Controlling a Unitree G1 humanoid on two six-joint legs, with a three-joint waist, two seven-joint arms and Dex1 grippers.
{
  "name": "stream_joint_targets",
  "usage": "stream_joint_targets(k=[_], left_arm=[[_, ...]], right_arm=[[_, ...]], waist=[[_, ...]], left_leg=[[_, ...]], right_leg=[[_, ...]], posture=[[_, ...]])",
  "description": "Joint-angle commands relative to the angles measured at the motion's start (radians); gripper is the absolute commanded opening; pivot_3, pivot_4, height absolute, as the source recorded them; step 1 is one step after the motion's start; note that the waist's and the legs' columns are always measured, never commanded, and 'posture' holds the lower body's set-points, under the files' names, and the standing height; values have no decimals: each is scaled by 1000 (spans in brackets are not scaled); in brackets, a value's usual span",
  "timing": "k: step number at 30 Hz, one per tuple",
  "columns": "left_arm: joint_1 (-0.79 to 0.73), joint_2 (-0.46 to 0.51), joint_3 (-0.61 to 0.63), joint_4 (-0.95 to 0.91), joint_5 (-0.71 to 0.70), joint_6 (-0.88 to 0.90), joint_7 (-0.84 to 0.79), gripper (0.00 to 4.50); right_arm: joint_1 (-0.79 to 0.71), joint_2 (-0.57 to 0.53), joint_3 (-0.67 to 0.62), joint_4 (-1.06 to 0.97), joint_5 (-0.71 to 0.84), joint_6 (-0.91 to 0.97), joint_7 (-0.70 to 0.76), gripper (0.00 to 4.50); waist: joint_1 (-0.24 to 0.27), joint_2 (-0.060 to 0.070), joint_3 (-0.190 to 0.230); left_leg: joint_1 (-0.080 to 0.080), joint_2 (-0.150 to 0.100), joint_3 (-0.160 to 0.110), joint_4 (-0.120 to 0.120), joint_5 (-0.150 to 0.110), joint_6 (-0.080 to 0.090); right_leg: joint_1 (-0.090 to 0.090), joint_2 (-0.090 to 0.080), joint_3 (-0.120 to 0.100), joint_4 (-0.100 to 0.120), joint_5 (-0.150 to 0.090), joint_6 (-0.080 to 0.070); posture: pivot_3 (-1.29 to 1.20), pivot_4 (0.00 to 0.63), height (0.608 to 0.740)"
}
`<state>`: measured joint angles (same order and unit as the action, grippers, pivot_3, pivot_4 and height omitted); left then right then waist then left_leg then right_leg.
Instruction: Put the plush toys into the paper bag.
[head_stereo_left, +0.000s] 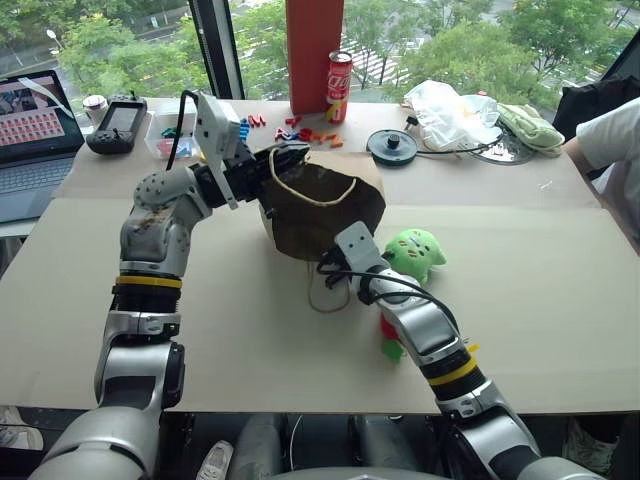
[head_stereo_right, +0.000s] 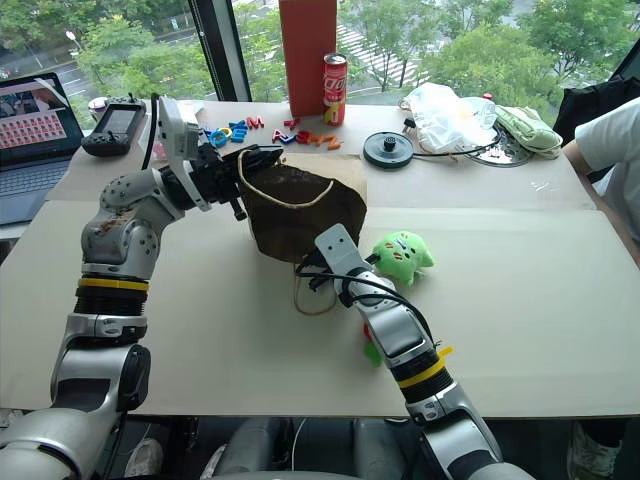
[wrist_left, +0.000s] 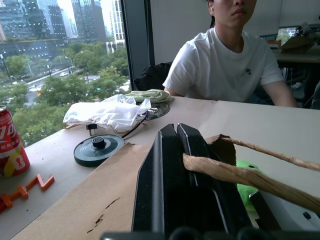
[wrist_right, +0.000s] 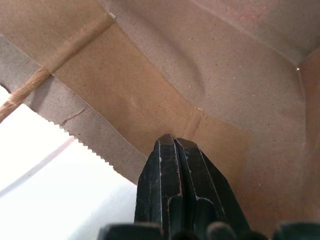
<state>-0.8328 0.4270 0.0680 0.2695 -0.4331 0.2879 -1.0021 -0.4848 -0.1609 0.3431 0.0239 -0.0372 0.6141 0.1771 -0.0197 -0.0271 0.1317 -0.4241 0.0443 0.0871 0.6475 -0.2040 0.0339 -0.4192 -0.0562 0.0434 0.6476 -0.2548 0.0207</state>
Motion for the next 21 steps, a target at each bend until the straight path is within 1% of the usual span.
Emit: stream_joint_targets(k=[1, 3, 7, 10, 14, 19, 21], left_arm=[[-1, 18, 6, -46, 0, -16, -2, 0], [10, 21, 0, -45, 10, -23, -5, 0], [26, 22, -8, -45, 21, -33, -5, 0], [33, 21, -8, -41, 25, -37, -3, 0], [41, 18, -7, -26, 28, -43, 1, 0], [43, 9, -7, -12, 34, -52, 1, 0], [43, 8, -6, -8, 35, -54, 1, 0]], right_arm=[[-1, 8, -13, -12, -16, -10, 12, 104], [-3, 9, -17, -20, -17, -6, 16, 104], [10, 39, -89, -82, 42, 17, 30, 104], [39, 23, -116, -177, 71, 55, 64, 104], [63, 8, -189, -371, 173, 156, 123, 104], [65, -5, -282, -505, 239, 273, 120, 104], [71, -12, -344, -541, 257, 312, 100, 634]], waist=[[0, 0, 0], [0, 0, 0], [1, 0, 0], [3, 0, 0], [5, 0, 0], [5, 0, 0], [5, 0, 0]], left_leg=[[0, 0, 0, 0, 0, 0], [0, 0, 0, 0, 0, 0], [0, 0, 0, 0, 0, 0], [0, 0, 0, 0, 0, 0], [-1, 0, 0, -1, 0, 0], [0, 0, 0, -1, 0, 0], [0, 0, 0, -1, 0, 0]], right_leg=[[0, 0, 0, 0, 0, 0], [0, 0, 0, 0, 0, 0], [0, 0, 0, 0, 0, 0], [0, 0, 0, 0, 0, 0], [0, 0, 0, 0, 0, 0], [0, 0, 0, 0, 0, 0], [0, 0, 0, -1, 0, 0]], posture=[[0, 150, 739], [0, 150, 739], [0, 150, 739], [0, 150, 739], [0, 150, 739], [0, 150, 739], [0, 150, 739]])
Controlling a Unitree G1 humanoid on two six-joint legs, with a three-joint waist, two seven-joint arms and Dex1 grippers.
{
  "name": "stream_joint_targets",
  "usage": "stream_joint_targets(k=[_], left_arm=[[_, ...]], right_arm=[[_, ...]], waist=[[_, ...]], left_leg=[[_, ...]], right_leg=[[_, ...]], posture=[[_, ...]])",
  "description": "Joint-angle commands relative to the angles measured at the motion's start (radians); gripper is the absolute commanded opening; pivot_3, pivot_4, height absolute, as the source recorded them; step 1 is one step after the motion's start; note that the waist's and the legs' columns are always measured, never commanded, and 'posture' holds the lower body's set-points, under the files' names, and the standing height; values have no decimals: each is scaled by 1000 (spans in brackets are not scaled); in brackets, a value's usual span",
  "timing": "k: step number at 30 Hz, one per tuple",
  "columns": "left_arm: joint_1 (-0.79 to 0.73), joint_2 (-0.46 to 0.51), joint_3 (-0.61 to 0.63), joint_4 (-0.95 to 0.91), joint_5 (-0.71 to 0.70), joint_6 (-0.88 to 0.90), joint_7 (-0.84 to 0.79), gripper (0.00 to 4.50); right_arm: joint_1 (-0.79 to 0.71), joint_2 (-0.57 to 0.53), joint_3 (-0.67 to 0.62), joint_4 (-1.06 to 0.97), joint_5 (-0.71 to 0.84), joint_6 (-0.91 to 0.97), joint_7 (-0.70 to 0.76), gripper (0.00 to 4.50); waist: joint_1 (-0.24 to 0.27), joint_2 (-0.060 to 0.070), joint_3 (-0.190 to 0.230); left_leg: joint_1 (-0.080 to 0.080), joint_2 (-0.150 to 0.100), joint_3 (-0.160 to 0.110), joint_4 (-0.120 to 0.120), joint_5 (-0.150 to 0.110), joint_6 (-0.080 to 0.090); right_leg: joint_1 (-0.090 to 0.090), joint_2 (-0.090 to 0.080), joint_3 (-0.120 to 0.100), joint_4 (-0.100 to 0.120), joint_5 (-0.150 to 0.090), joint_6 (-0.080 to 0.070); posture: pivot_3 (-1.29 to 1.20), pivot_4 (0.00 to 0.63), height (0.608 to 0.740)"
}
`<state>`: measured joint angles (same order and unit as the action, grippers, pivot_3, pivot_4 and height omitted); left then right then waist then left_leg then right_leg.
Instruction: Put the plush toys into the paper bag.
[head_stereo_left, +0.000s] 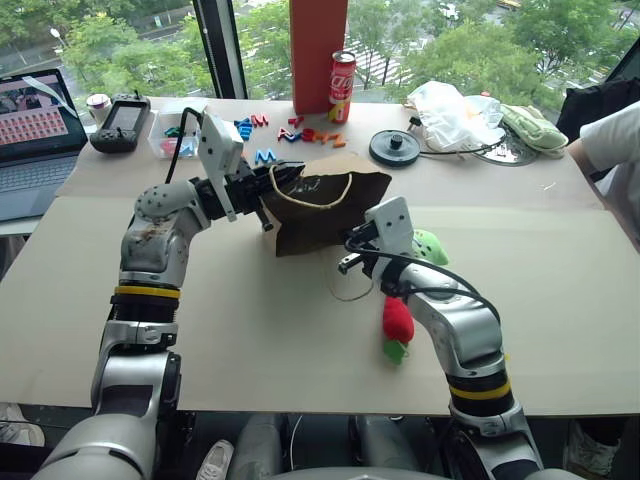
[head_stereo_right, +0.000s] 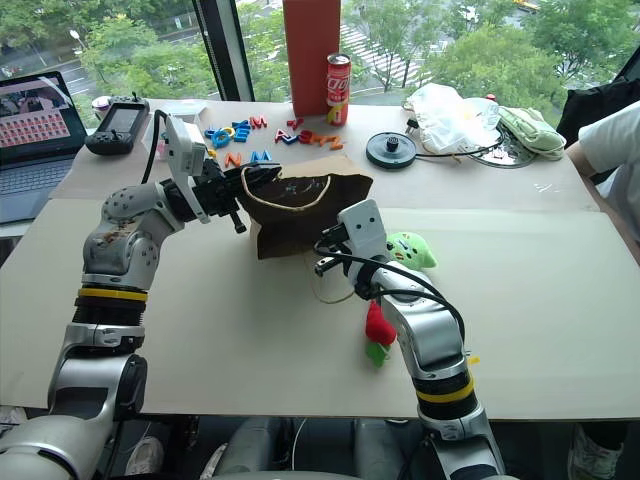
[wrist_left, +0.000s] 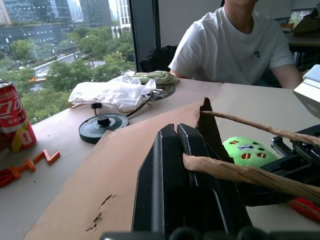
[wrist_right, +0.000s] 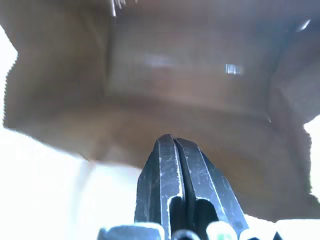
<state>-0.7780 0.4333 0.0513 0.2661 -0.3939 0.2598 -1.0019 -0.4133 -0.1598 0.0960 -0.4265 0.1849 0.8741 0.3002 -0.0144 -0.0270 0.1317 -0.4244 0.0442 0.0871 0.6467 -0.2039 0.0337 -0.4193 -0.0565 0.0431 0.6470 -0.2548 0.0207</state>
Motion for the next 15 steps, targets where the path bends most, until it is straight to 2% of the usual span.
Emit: stream_joint_targets(k=[1, 8, 10, 11, 12, 15], left_arm=[[-12, 0, 11, -3, -4, -28, 1, 0], [-7, -4, 8, 0, -2, -32, -2, 0], [-8, -5, 8, 2, -2, -32, -2, 0], [-10, -6, 8, 3, -2, -32, -3, 0], [-11, -7, 7, 4, -2, -32, -3, 0], [-14, -10, 5, 6, -1, -32, -4, 0]], right_arm=[[4, -25, -124, -108, 43, 70, -26, 784], [50, -94, -255, -167, 55, 209, -67, 3134], [65, -101, -262, -175, 54, 244, -76, 3857], [74, -99, -263, -174, 53, 259, -84, 4356], [83, -97, -260, -170, 49, 266, -92, 4487], [113, -88, -239, -139, 28, 273, -118, 4487]], waist=[[0, 0, 0], [2, 0, 0], [2, 0, 0], [1, 0, 0], [-1, 0, 0], [-3, 0, 0]], left_leg=[[0, 0, 0, 0, 0, 0], [0, 0, 0, 0, 0, 0], [0, 0, 0, 0, 0, 0], [0, 0, 0, 0, 0, 0], [0, 0, 0, 0, 0, 0], [0, 0, 0, -1, 0, 0]], right_leg=[[0, 0, 0, 0, 0, 0], [0, 0, 0, -1, 0, 0], [0, 0, 0, -1, 0, 0], [0, 0, 0, -1, 0, 0], [0, 0, 0, -2, 0, 0], [-1, 0, 1, -2, 0, 0]], posture=[[0, 150, 739], [0, 150, 739], [0, 150, 739], [0, 150, 739], [0, 150, 739], [0, 150, 739]])
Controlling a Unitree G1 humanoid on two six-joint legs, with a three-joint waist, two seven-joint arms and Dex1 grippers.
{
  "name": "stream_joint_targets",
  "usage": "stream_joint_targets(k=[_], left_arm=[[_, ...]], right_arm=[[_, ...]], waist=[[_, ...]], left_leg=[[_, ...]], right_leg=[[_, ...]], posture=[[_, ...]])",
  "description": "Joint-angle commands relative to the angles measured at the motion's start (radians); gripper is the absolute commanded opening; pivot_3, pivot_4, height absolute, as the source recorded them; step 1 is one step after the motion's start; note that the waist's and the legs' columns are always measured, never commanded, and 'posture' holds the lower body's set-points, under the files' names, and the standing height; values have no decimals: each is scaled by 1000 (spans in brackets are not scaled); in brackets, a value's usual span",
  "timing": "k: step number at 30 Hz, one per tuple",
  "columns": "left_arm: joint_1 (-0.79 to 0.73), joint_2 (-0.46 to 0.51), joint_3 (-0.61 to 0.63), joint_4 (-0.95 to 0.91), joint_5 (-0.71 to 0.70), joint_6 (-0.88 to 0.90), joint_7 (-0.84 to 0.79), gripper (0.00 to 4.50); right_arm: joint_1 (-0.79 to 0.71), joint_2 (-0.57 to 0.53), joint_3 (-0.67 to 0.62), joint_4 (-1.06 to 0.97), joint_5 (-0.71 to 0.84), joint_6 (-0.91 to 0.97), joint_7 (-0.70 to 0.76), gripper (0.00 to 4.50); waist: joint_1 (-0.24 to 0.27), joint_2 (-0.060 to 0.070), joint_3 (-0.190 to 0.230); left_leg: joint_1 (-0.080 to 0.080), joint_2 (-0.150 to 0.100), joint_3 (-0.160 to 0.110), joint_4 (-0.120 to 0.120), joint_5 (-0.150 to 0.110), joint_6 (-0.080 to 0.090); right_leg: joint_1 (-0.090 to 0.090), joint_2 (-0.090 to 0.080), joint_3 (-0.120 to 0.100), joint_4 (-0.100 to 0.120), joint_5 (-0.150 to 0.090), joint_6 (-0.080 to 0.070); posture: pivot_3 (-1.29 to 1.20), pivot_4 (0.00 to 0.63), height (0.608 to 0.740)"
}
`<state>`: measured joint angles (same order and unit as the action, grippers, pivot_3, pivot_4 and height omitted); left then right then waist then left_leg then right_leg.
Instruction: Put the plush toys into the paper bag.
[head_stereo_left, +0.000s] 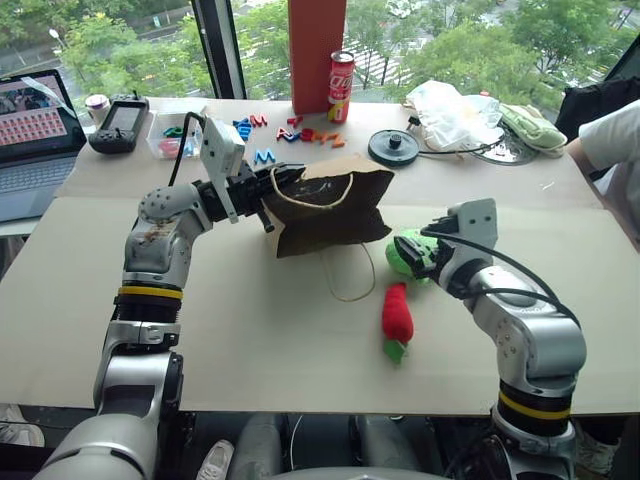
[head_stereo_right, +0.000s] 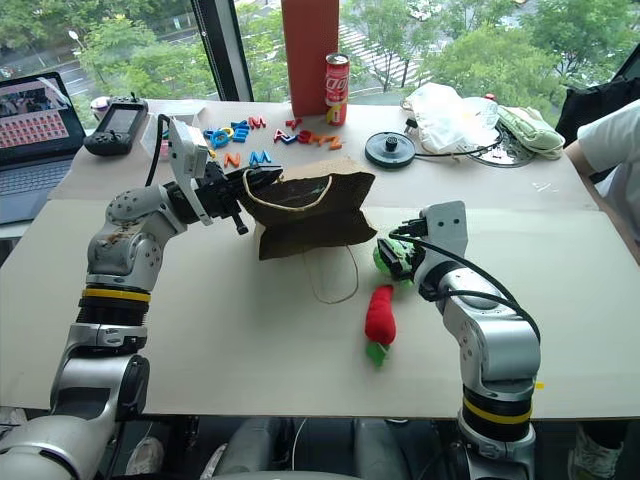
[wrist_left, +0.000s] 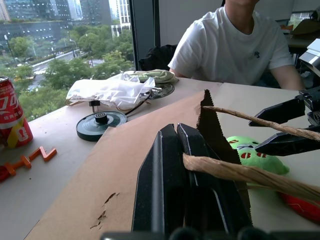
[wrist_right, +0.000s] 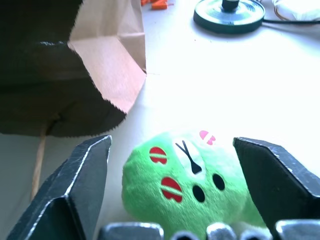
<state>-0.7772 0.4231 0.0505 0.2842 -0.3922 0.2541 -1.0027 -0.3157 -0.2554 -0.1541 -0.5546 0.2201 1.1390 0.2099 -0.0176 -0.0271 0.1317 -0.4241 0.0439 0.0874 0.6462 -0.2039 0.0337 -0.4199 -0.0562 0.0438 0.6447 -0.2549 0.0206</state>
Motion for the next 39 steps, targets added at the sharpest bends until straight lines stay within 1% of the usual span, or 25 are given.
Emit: stream_joint_targets(k=[1, 4, 9, 14, 15, 16, 22, 23, 27, 30, 33, 36, 39], left_arm=[[-15, 0, 5, -13, -3, -26, -3, 0], [-19, -1, 5, -9, -2, -26, -4, 0], [-22, -3, 3, -10, -2, -26, -3, 0], [-20, -3, 2, -17, -3, -23, -2, 0], [-19, -3, 2, -18, -3, -23, -2, 0], [-19, -3, 2, -19, -3, -23, -2, 0], [-21, -2, 4, -16, -3, -23, -1, 0], [-21, -2, 4, -16, -3, -23, -1, 0], [-20, -1, 5, -17, -3, -24, -1, 0], [-25, -2, 6, -10, -3, -24, 0, 0], [-30, -4, 7, -2, -4, -24, 1, 0], [-31, -6, 6, 3, -3, -25, 1, 0], [-31, -8, 5, 8, -2, -26, -1, 0]], right_arm=[[20, 10, 17, -3, -12, 9, -36, 4487], [17, 29, 29, 32, -26, 3, -69, 4487], [5, 31, 47, 86, -51, -20, -101, 4487], [3, 9, 87, 137, -78, -48, -105, 4487], [3, 3, 96, 143, -87, -53, -108, 3983], [3, -3, 104, 150, -95, -57, -113, 3844], [-7, -15, 120, 169, -110, -89, -112, 1866], [-8, -16, 119, 170, -111, -92, -112, 1471], [-8, -24, 119, 168, -121, -120, -110, 1471], [-22, -41, 87, 134, -112, -153, -93, 1471], [-49, -59, 18, 79, -68, -151, -62, 1471], [-80, -101, -55, 8, -5, -104, -5, 1471], [-101, -130, -95, -34, 46, -68, 29, 1471]], waist=[[0, 0, 0], [0, 0, 0], [3, 0, 0], [2, 0, 0], [2, 0, 0], [2, 0, 0], [2, 0, 0], [3, 0, 0], [2, 0, 0], [3, 0, 0], [3, 0, 0], [3, 0, 0], [4, 0, 0]], left_leg=[[0, 0, 0, 0, 0, 0], [0, 0, 0, 0, 0, 0], [0, 0, 0, 0, 0, 0], [0, 0, 0, 0, 0, 0], [0, 0, 0, 0, 0, 0], [0, 0, 0, 0, 0, 0], [0, 0, 0, 0, 0, 0], [0, 0, 0, 0, 0, 0], [0, 0, 0, 0, 0, 0], [0, 0, 0, 0, 0, 0], [0, 0, 0, 0, 0, 0], [0, 0, 0, 0, 0, 0], [0, 0, 0, -1, 0, 0]], right_leg=[[0, 0, 0, 0, 0, 0], [0, 0, 0, 0, 0, 0], [0, 0, 0, -1, 0, 0], [0, 0, 0, -1, 0, 0], [0, 0, 0, -1, 0, 0], [0, 0, 0, -1, 0, 0], [1, 0, 0, -1, 0, 0], [1, 0, 0, -1, 0, 0], [1, 0, 0, -1, 0, 0], [0, 0, 0, -1, 0, 0], [0, 0, 0, -1, 0, 0], [0, 0, 0, -1, 0, 0], [1, 0, 0, -2, 0, 0]], posture=[[0, 150, 739], [0, 150, 739], [0, 150, 739], [0, 150, 739], [0, 150, 739], [0, 150, 739], [0, 150, 739], [0, 150, 739], [0, 150, 739], [0, 150, 739], [0, 150, 739], [0, 150, 739], [0, 150, 739]])
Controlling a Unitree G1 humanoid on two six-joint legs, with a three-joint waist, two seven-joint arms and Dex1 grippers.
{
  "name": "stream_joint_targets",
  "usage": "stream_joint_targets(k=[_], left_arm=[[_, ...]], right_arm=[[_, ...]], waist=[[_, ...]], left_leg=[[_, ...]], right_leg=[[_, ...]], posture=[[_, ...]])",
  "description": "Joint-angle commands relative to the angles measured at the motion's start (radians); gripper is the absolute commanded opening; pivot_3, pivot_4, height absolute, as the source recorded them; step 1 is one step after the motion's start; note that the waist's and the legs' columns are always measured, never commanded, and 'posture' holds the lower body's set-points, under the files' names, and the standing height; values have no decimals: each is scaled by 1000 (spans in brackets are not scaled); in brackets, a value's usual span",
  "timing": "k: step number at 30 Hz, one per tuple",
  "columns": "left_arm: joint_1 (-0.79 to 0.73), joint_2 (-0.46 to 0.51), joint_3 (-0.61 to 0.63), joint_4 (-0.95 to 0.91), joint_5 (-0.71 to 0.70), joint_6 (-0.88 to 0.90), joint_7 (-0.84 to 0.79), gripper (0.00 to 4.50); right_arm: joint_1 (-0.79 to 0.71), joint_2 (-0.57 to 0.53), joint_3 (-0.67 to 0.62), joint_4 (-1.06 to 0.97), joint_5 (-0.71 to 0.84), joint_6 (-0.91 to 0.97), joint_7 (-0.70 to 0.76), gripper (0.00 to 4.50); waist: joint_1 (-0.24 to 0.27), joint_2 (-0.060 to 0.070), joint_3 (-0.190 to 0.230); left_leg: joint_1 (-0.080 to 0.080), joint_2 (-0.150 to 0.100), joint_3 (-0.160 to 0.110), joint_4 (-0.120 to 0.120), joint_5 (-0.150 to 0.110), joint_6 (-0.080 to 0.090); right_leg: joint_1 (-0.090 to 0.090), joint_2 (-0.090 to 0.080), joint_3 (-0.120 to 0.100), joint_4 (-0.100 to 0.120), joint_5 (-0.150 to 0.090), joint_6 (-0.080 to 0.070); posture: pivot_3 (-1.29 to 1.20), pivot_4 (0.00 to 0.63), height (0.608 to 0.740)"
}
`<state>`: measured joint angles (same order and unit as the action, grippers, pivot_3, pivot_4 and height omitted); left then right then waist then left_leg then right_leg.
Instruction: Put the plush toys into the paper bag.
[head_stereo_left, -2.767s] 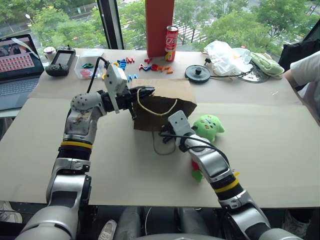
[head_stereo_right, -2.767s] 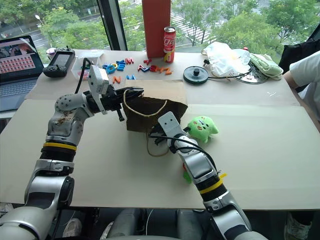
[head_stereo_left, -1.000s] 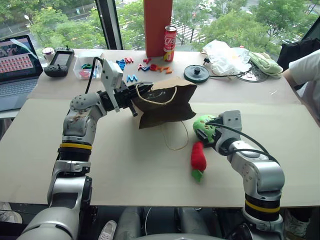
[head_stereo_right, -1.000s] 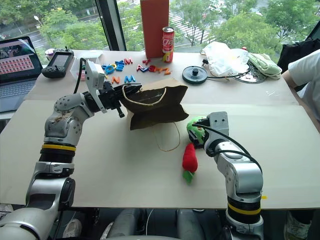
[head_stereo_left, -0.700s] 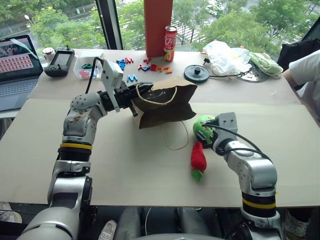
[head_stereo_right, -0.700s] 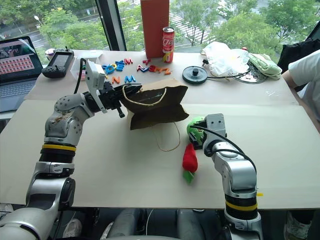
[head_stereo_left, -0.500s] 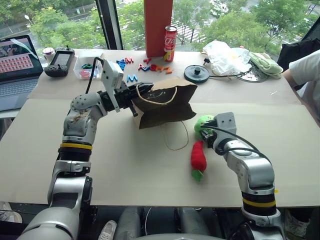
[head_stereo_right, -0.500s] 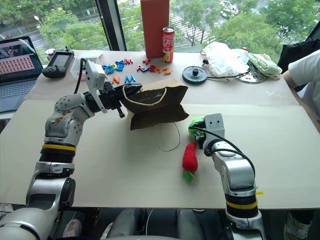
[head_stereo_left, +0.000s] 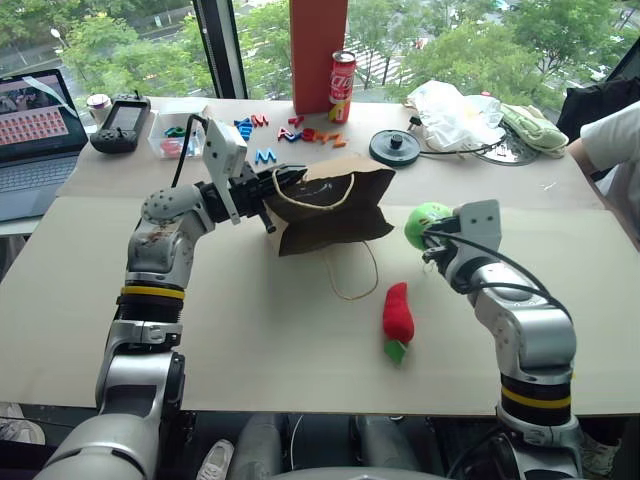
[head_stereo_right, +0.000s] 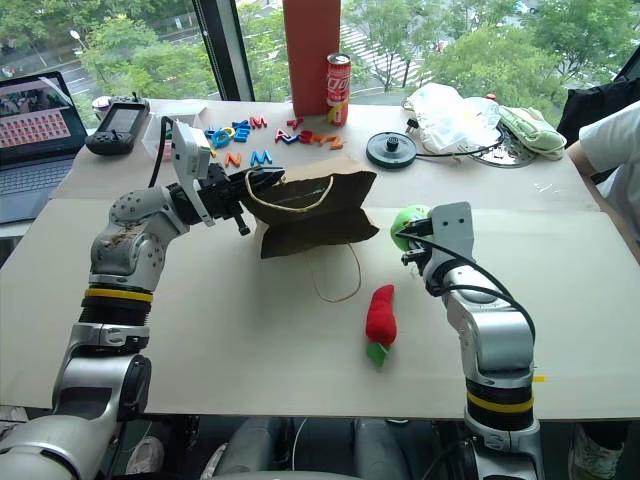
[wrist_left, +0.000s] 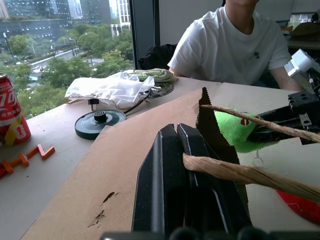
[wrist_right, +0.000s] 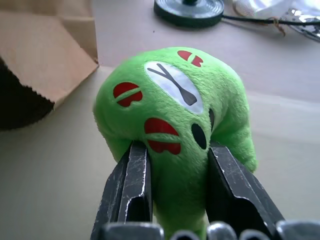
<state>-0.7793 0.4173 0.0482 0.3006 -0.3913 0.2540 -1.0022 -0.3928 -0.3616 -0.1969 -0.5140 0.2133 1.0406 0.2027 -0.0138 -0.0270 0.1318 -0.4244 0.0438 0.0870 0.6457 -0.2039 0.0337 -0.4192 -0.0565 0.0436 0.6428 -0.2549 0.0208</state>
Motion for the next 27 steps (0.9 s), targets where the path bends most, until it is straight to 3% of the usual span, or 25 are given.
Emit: stream_joint_targets(k=[1, 6, 12, 20, 27], left_arm=[[-30, -2, 7, -7, -2, -26, -2, 0], [-33, -6, 1, -2, -1, -23, -7, 0], [-36, -6, 0, 0, -4, -18, -12, 0], [-49, -10, 2, 3, -9, -12, -18, 0], [-55, -15, 0, 7, -11, -12, -22, 0]], right_arm=[[-35, -32, -67, -91, 76, 49, 51, 1471], [-125, -90, -109, -205, 262, 201, 169, 1471], [-178, -145, -45, -250, 367, 341, 206, 1471], [-209, -111, 161, -197, 329, 318, 140, 1471], [-246, -116, 260, -112, 280, 267, 118, 1471]], waist=[[0, 0, 0], [-3, 0, 0], [0, 0, 0], [0, 0, 0], [0, 0, 0]], left_leg=[[0, 0, 0, 0, 0, 0], [0, 0, 0, 0, 0, 0], [0, 0, -1, 0, 0, 0], [0, 0, -1, 0, 0, 0], [-1, 0, 0, 0, 0, 0]], right_leg=[[0, 0, 0, 0, 0, 0], [-1, 0, 1, 0, 0, 0], [0, 0, 0, -1, 0, 0], [0, 0, 0, -1, 0, 0], [-1, 0, 0, -1, 0, 0]], posture=[[0, 150, 739], [0, 150, 739], [0, 150, 739], [0, 150, 739], [0, 150, 739]])
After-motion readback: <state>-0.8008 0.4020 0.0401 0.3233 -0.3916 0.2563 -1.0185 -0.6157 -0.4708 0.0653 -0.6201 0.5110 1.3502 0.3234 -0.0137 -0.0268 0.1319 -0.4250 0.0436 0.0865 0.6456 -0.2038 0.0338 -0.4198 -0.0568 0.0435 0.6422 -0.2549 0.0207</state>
